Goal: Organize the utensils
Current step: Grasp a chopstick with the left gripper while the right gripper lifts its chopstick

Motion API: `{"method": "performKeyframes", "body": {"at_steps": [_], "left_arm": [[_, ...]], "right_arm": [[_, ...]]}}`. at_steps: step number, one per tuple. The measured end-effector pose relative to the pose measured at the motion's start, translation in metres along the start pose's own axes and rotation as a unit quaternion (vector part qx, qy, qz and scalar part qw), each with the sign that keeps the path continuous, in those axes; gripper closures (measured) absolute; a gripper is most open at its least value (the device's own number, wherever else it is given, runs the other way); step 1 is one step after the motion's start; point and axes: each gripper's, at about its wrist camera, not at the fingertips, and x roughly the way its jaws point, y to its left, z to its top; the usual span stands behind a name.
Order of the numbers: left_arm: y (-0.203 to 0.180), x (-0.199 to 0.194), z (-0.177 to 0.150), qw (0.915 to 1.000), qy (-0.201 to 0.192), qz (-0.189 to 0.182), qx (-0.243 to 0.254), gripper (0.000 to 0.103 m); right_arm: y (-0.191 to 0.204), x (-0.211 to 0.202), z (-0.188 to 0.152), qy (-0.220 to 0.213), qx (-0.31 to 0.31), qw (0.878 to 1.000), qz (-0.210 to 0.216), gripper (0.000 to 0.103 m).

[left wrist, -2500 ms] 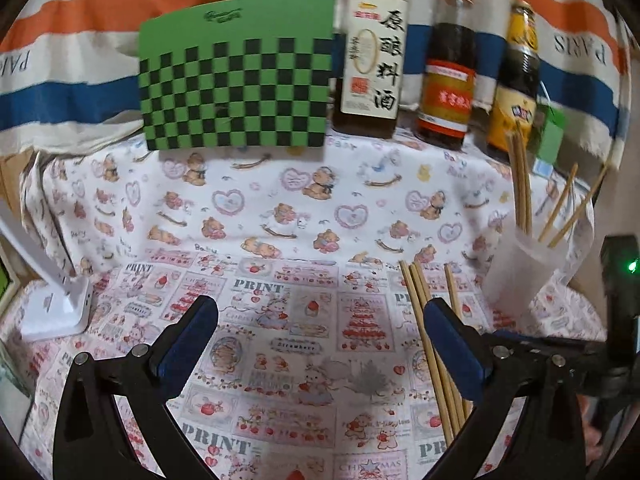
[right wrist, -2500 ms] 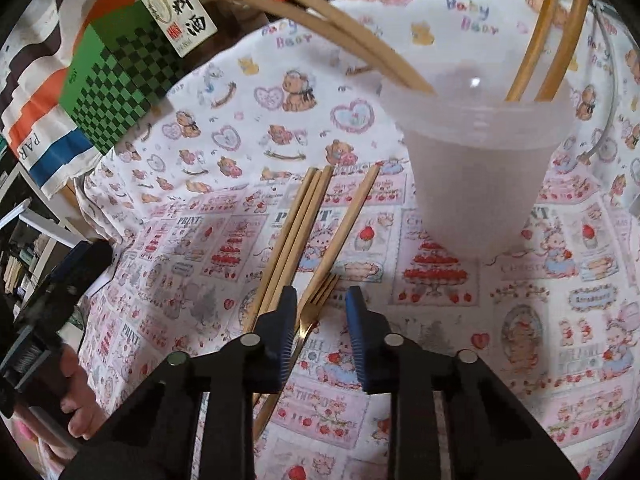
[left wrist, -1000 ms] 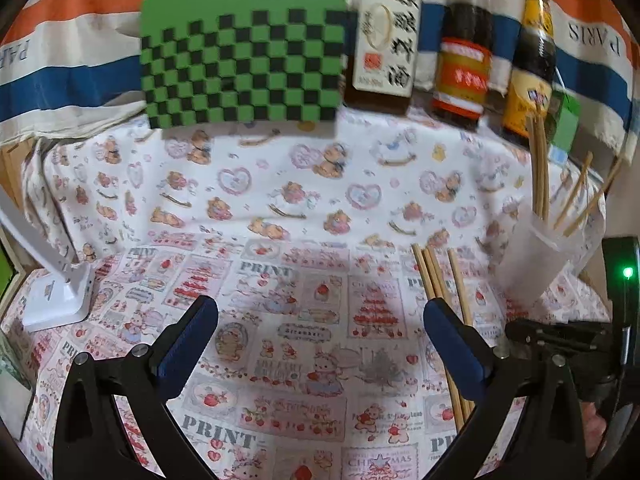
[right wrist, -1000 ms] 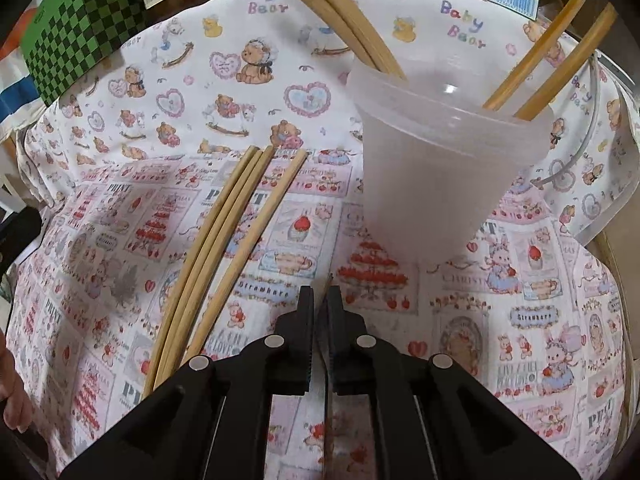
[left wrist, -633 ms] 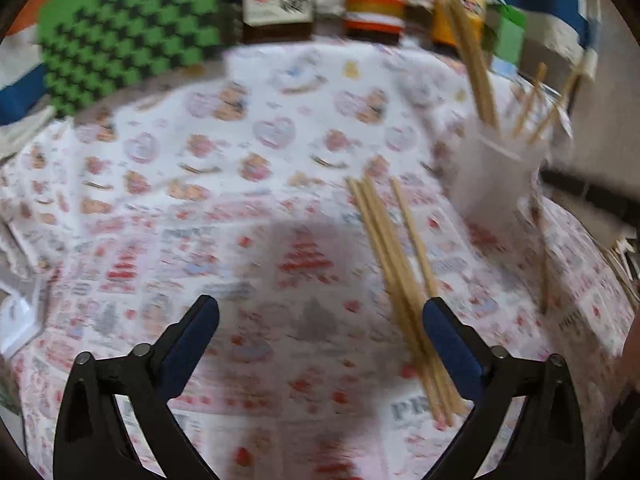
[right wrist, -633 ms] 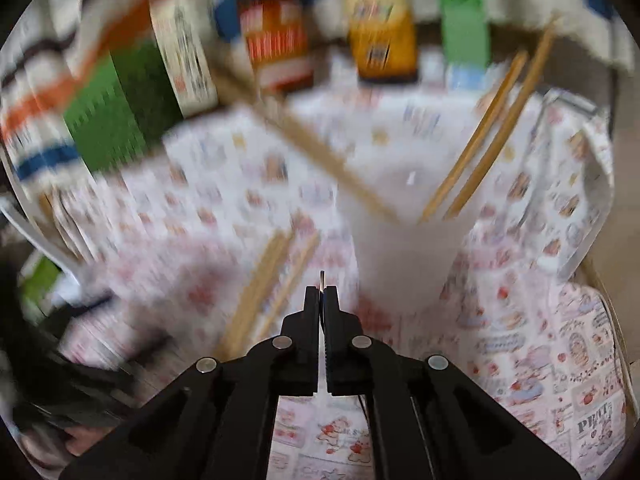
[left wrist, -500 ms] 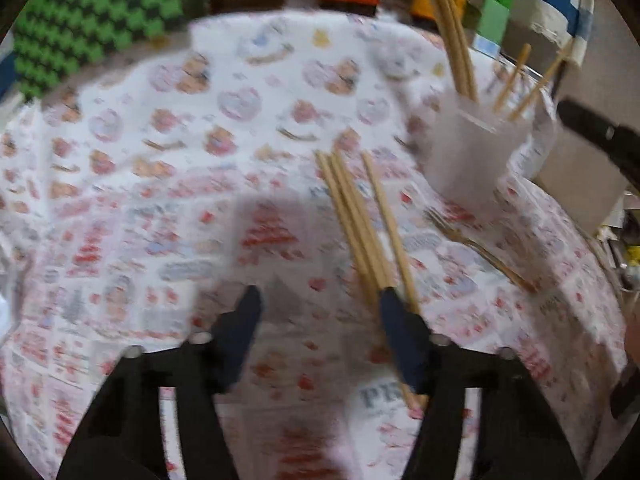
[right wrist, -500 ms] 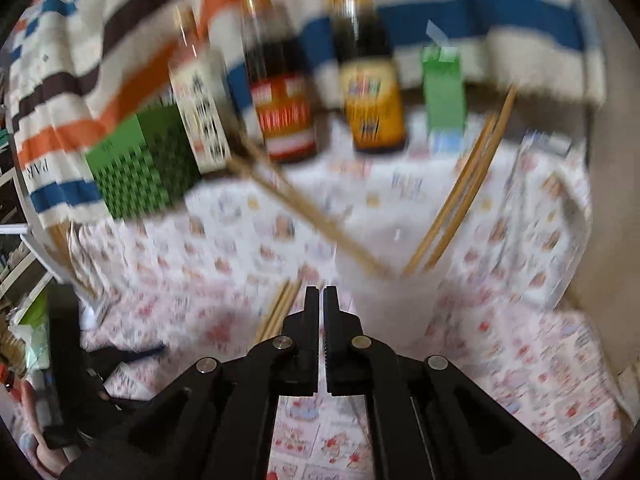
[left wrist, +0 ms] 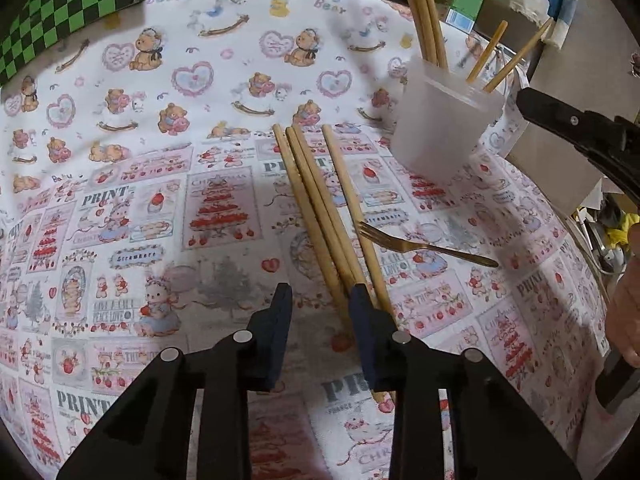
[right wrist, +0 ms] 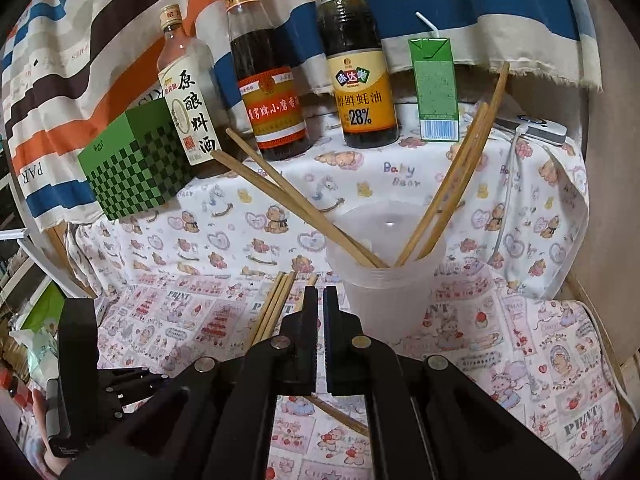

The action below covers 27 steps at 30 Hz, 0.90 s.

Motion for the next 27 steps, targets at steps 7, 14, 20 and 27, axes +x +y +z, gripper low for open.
{"method": "performKeyframes", "body": {"at_steps": [7, 14, 20, 27], "left_arm": [[-0.001, -0.001, -0.001, 0.9995, 0.009, 0.029, 0.007, 0.073], [-0.005, 0.000, -0.003, 0.9997, 0.021, 0.011, 0.004, 0.097], [0.004, -0.039, 0.001, 0.9965, -0.068, 0.048, -0.009, 0.098], [0.011, -0.105, 0.000, 0.9738, -0.219, 0.057, -0.024, 0.098]], "right_arm": [[-0.004, 0.007, -0.001, 0.014, 0.010, 1.000, -0.010, 0.100], [-0.009, 0.013, -0.003, 0.023, 0.018, 0.999, -0.023, 0.100], [-0.015, 0.019, -0.004, 0.035, 0.029, 0.998, -0.031, 0.100], [-0.017, 0.021, -0.005, 0.037, 0.034, 0.998, -0.031, 0.100]]}}
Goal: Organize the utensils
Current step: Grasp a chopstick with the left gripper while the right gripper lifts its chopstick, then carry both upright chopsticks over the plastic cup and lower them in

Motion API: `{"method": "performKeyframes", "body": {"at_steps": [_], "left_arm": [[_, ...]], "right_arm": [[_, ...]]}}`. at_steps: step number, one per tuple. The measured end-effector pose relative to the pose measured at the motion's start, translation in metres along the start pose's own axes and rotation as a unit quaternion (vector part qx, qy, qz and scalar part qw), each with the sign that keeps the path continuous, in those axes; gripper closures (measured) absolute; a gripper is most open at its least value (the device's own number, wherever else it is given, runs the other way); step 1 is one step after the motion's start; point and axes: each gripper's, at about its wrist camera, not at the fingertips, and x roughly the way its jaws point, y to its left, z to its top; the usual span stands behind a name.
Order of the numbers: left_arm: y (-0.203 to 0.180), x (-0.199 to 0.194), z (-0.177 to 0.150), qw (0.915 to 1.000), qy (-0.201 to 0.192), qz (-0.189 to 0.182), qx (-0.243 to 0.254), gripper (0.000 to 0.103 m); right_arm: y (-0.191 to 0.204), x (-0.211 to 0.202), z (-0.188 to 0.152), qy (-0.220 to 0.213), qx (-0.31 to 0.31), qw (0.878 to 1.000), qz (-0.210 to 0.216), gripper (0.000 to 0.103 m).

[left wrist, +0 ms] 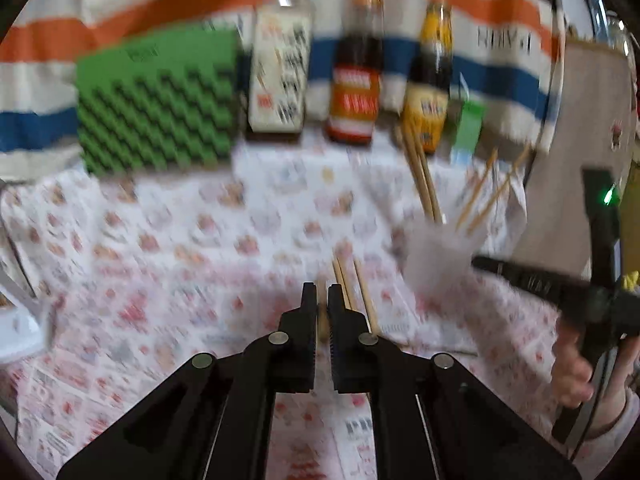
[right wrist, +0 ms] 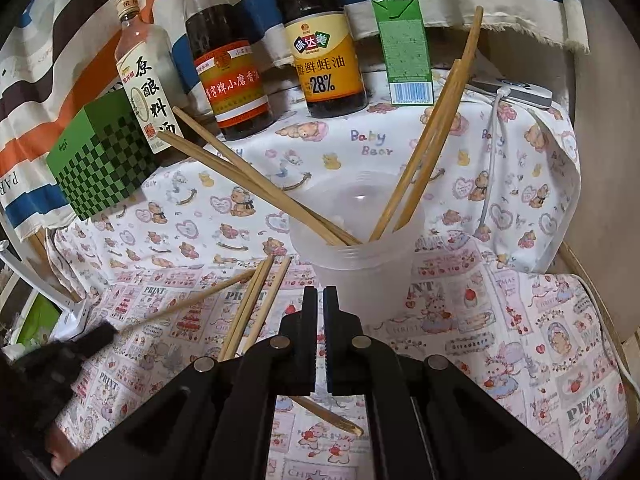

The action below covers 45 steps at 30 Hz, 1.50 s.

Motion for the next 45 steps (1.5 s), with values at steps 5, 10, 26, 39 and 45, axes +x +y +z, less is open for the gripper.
{"method": "performKeyframes", "body": {"at_steps": [5, 10, 26, 39, 45], "left_arm": [[0.017, -0.010, 0.011, 0.9991, -0.034, 0.001, -0.026, 0.098], [0.030, -0.022, 0.014, 0.9970, -0.059, 0.009, -0.048, 0.099], [0.050, -0.055, 0.024, 0.9907, -0.119, 0.012, -0.064, 0.099], [0.044, -0.043, 0.020, 0.9932, -0.099, 0.031, -0.052, 0.098], [0.059, -0.043, 0.021, 0.9919, -0.094, 0.018, -0.084, 0.098]], "right_arm": [[0.002, 0.010, -0.003, 0.021, -0.001, 1.000, 0.009, 0.100], [0.004, 0.022, -0.007, 0.043, 0.001, 0.999, 0.019, 0.076], [0.006, 0.028, -0.011, 0.048, 0.001, 0.999, 0.027, 0.050], [0.006, 0.029, -0.011, 0.050, -0.001, 0.998, 0.029, 0.047], [0.021, 0.036, -0.017, 0.084, -0.042, 0.994, 0.058, 0.048]]}}
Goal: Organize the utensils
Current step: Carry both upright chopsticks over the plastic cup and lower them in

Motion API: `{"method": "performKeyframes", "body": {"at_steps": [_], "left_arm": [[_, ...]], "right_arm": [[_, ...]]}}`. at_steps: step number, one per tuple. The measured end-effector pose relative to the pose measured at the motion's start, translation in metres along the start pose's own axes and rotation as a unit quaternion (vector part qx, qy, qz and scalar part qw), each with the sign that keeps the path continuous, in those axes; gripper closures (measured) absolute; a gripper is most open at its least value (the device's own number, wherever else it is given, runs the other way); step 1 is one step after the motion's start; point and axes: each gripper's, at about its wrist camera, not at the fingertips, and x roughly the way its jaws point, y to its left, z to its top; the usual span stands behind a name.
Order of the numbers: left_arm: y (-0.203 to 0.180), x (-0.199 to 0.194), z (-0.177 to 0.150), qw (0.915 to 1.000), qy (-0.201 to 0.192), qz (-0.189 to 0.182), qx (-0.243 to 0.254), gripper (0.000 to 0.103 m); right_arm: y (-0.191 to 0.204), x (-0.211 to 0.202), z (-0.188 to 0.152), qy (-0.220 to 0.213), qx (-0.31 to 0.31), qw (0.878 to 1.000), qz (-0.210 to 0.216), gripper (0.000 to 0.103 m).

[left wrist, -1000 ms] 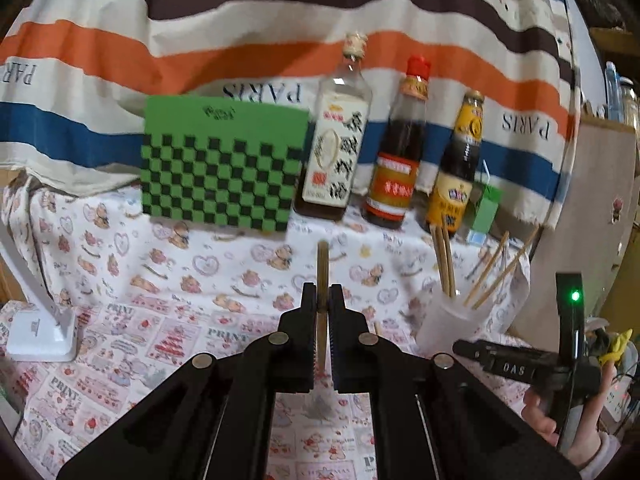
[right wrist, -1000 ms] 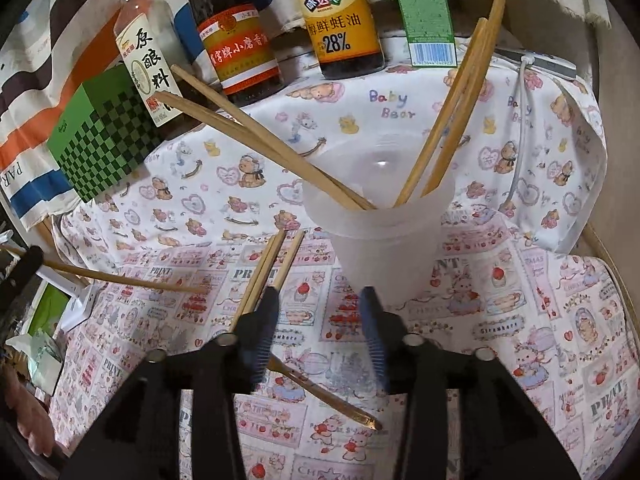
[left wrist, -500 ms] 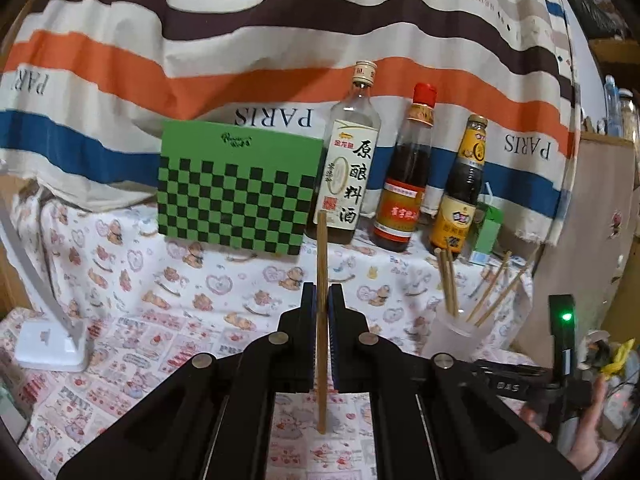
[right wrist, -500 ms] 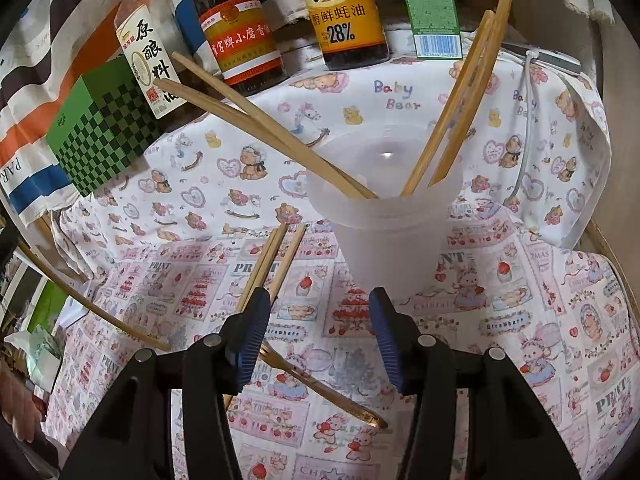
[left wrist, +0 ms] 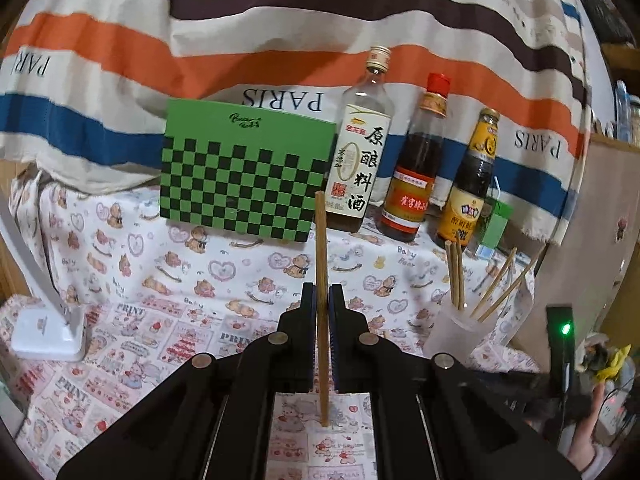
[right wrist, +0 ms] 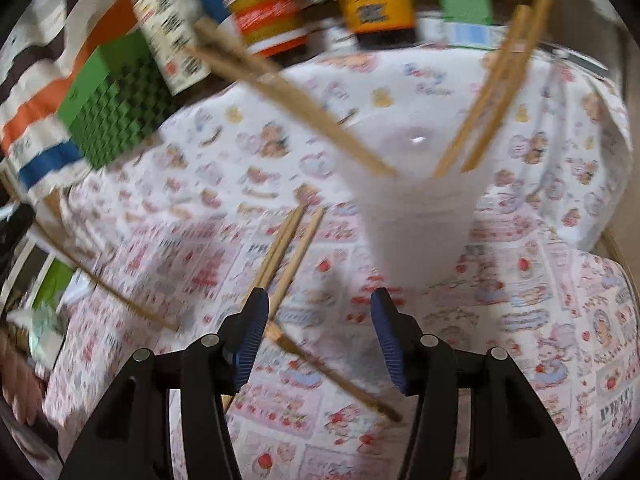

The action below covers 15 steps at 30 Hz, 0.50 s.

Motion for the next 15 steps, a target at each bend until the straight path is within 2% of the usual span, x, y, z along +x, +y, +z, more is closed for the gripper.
{"method": "performKeyframes", "body": {"at_steps": [2, 5, 7, 10, 12, 15], "left_arm": [[0.001, -0.004, 0.001, 0.9998, -0.017, 0.008, 0.003, 0.098], [0.002, -0.012, 0.002, 0.9988, -0.044, 0.020, 0.013, 0.098], [0.004, -0.015, 0.004, 0.9981, -0.055, 0.028, 0.010, 0.098], [0.009, -0.015, 0.005, 0.9982, -0.052, 0.031, 0.002, 0.098], [0.012, -0.015, 0.007, 0.9984, -0.048, 0.032, -0.003, 0.098], [0.013, -0.019, 0.007, 0.9982, -0.053, 0.027, -0.006, 0.098]], "right_arm": [[0.012, 0.002, -0.003, 0.019, -0.020, 1.000, -0.002, 0.052], [0.033, 0.004, -0.008, 0.020, -0.054, 0.998, -0.005, 0.065], [0.044, 0.015, -0.008, 0.035, -0.063, 0.997, -0.017, 0.077], [0.056, 0.032, -0.006, 0.070, -0.071, 0.995, -0.023, 0.080], [0.062, 0.041, -0.005, 0.076, -0.071, 0.993, -0.047, 0.080], [0.068, 0.048, -0.005, 0.083, -0.069, 0.993, -0.058, 0.081]]}}
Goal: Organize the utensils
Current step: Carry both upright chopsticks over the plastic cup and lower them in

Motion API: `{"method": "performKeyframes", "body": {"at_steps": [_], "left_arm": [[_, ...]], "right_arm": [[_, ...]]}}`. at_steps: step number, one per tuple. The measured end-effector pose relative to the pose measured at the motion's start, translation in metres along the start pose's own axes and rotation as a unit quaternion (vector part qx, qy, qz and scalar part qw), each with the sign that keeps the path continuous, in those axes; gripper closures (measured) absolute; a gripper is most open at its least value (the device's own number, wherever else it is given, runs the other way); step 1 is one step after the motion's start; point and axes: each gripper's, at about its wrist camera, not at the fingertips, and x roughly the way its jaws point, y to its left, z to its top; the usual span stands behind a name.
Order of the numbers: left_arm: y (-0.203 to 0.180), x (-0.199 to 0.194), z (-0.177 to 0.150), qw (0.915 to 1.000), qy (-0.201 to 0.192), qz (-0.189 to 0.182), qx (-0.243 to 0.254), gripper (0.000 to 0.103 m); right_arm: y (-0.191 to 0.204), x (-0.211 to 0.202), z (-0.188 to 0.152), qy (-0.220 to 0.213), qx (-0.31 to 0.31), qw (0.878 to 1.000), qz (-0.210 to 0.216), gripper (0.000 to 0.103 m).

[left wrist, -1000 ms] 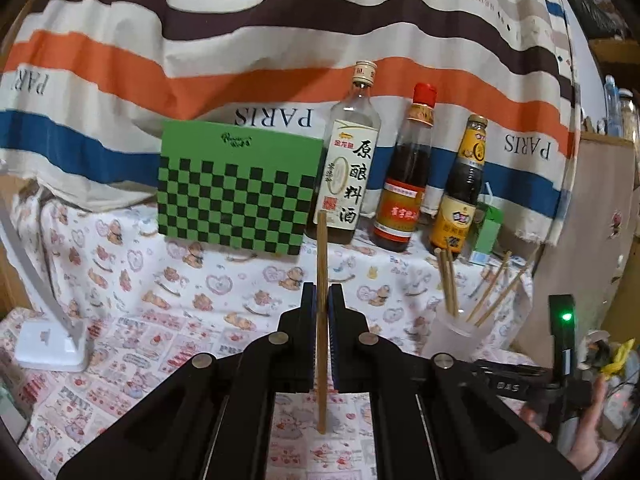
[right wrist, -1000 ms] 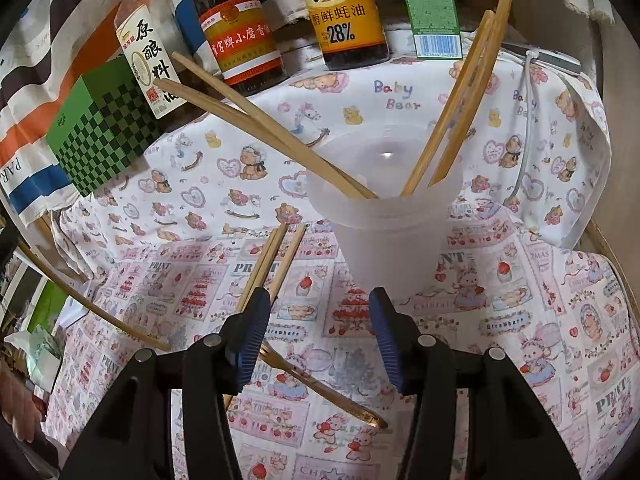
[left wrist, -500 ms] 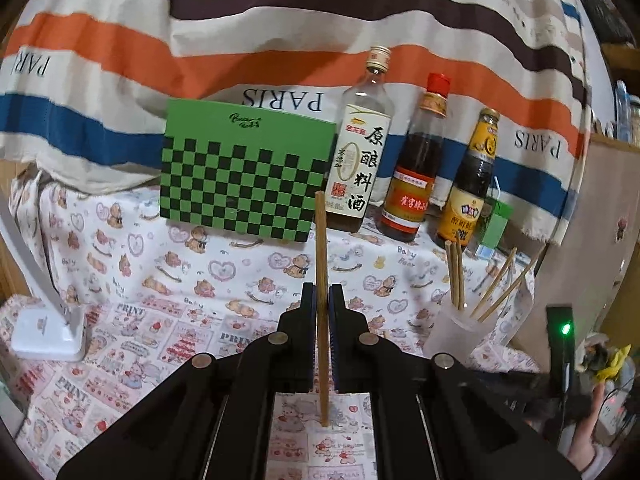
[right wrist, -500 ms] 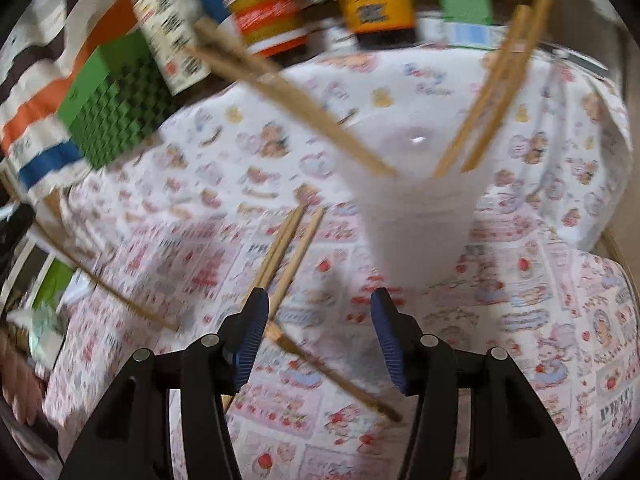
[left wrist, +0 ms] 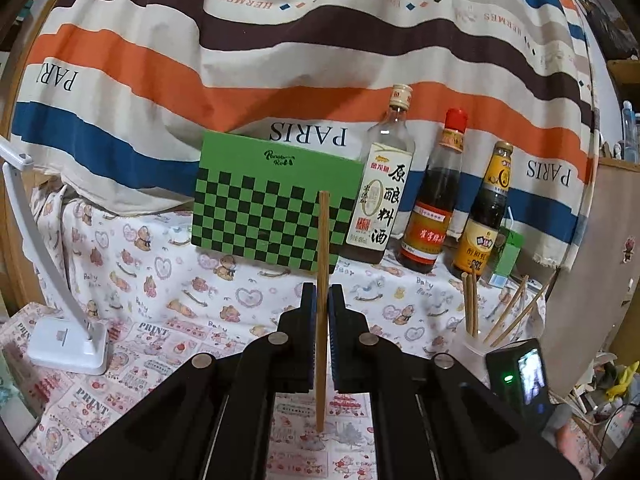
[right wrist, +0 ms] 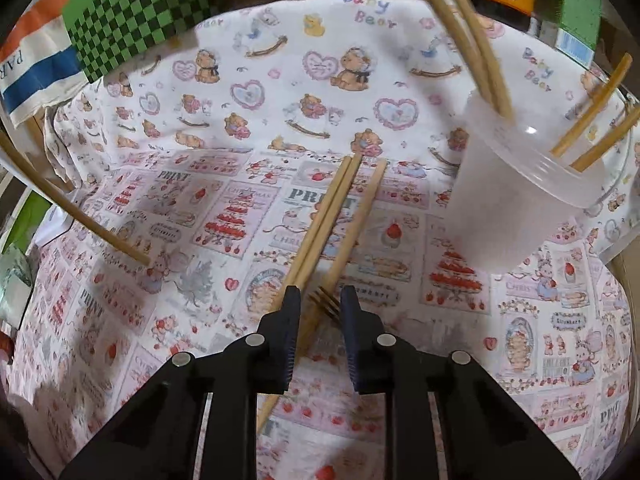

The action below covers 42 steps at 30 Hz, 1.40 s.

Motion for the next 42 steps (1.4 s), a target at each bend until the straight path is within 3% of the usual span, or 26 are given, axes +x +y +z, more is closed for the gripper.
{"method": "performKeyframes", "body": {"at_steps": [8, 11, 22, 27, 31, 33, 36, 39, 42], "left_arm": [[0.005, -0.003, 0.003, 0.9999, -0.005, -0.004, -0.011, 0.098], [0.006, -0.003, 0.003, 0.9999, -0.002, -0.004, -0.013, 0.098], [0.000, -0.002, 0.001, 1.0000, 0.000, -0.004, 0.000, 0.098], [-0.004, -0.004, 0.000, 0.9997, 0.000, -0.022, 0.006, 0.098], [-0.012, -0.008, 0.000, 0.9987, 0.007, -0.049, 0.008, 0.098], [-0.020, -0.013, 0.001, 0.9987, 0.004, -0.048, 0.016, 0.098], [-0.036, -0.027, 0.008, 0.9953, 0.003, -0.097, -0.003, 0.098], [-0.063, -0.030, 0.023, 0.9947, -0.024, -0.099, 0.011, 0.098], [-0.089, -0.019, 0.041, 0.9923, -0.025, -0.120, 0.014, 0.098]], "right_arm": [[0.005, 0.013, 0.008, 0.014, 0.010, 0.998, -0.063, 0.082], [0.008, 0.021, 0.007, 0.026, 0.002, 0.997, -0.075, 0.088], [0.002, -0.015, 0.007, -0.013, 0.016, 0.998, -0.061, 0.101], [-0.001, -0.053, 0.008, -0.068, 0.023, 0.996, -0.053, 0.101], [-0.005, -0.087, 0.004, -0.142, 0.029, 0.989, -0.042, 0.101], [-0.010, -0.110, -0.001, -0.197, 0.035, 0.979, -0.045, 0.101], [-0.019, -0.142, -0.002, -0.272, 0.048, 0.958, -0.073, 0.101], [-0.032, -0.168, 0.004, -0.319, 0.062, 0.945, -0.045, 0.101], [-0.049, -0.186, 0.016, -0.361, 0.073, 0.930, -0.016, 0.101]]}}
